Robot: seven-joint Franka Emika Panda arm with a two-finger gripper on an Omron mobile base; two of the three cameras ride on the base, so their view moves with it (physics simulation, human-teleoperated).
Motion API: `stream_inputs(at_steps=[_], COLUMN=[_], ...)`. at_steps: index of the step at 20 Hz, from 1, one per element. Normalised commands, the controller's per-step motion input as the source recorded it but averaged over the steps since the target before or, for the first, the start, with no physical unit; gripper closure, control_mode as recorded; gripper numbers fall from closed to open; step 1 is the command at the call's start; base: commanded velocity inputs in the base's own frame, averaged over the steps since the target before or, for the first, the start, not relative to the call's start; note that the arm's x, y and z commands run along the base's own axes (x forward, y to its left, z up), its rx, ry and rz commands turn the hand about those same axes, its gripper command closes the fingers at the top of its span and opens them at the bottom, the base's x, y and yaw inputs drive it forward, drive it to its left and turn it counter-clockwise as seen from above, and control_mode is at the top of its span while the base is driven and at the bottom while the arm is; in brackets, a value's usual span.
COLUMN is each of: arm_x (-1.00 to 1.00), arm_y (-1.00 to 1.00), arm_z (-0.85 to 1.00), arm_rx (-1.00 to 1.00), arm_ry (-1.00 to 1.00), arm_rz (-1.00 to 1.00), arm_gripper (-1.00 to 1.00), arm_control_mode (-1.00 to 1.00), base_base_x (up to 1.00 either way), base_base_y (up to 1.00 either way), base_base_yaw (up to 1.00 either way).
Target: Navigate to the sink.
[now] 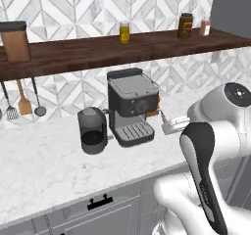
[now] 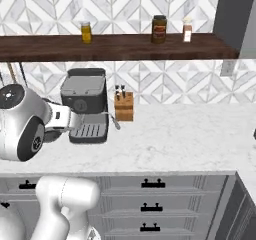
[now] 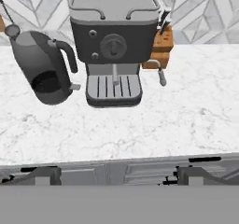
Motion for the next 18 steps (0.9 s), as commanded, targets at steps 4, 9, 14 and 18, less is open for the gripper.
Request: stream_inputs(at_steps=[4, 9, 14, 18], arm_x=[0.0, 0.0, 0.0, 0.0], arm_y=[0.0, 0.0, 0.0, 0.0], arm_z=[0.0, 0.0, 0.0, 0.0], arm_rx=[0.0, 0.0, 0.0, 0.0], arm_ry=[0.0, 0.0, 0.0, 0.0], arm_rz=[0.0, 0.0, 0.0, 0.0], arm_gripper=[-1.0, -1.0, -1.0, -1.0], arm_control_mode=[1.0, 1.0, 1.0, 1.0], base_base_x=[0.0, 0.0, 0.0, 0.0], base_base_y=[0.05, 0.02, 0.0, -0.01], base_base_yaw=[-1.0, -1.0, -1.0, -1.0])
